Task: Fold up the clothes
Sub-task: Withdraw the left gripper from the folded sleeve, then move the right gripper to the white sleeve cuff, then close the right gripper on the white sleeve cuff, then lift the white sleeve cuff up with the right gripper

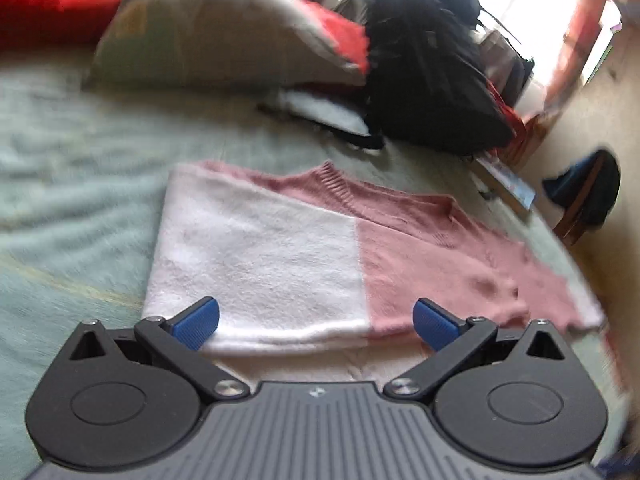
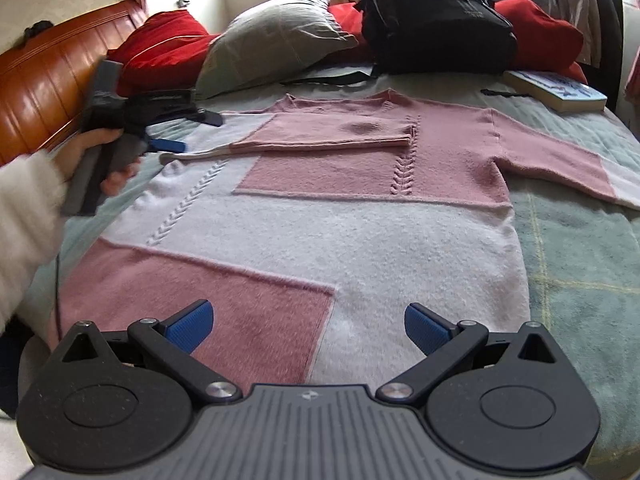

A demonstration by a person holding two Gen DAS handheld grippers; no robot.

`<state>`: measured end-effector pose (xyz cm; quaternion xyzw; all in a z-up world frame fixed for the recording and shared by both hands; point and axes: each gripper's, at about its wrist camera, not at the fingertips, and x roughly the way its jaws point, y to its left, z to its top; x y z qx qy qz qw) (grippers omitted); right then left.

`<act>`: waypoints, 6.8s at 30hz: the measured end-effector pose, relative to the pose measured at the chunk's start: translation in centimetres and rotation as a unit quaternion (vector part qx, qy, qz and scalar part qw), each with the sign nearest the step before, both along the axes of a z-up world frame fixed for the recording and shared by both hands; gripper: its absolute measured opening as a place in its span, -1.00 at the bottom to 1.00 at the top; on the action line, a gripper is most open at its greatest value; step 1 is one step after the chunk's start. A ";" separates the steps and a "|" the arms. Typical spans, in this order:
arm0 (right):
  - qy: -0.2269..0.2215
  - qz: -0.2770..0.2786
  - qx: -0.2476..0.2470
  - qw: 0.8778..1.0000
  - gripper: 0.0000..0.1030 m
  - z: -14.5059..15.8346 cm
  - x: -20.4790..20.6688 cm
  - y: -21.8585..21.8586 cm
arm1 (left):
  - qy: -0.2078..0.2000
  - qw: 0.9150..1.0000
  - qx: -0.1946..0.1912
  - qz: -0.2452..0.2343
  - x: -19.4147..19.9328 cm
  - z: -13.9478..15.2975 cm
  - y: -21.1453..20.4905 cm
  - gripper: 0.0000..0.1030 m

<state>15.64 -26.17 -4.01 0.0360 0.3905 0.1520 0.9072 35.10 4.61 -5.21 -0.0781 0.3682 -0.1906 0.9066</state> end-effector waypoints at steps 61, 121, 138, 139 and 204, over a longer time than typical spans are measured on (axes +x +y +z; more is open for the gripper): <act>-0.063 0.027 -0.105 0.992 1.00 -2.6 -1.2 6.6 | -0.188 0.945 0.114 -0.240 -14.6 2.1 -4.7 0.99; -0.106 -0.367 0.169 0.908 1.00 -6.1 12.2 -33.4 | -0.146 0.955 0.049 -0.253 -10.3 -0.7 -8.1 0.99; -0.127 -0.341 0.207 0.908 1.00 -7.5 17.4 -37.4 | -0.105 0.964 0.053 -0.239 -8.4 -2.0 -8.1 0.99; -0.126 -0.341 0.208 0.908 1.00 -7.5 17.7 -37.6 | -0.102 0.964 0.054 -0.238 -8.3 -2.0 -8.1 0.99; -0.127 -0.138 0.101 0.977 1.00 8.5 23.3 -8.5 | -0.164 0.950 0.028 -0.264 -14.9 3.4 0.4 0.99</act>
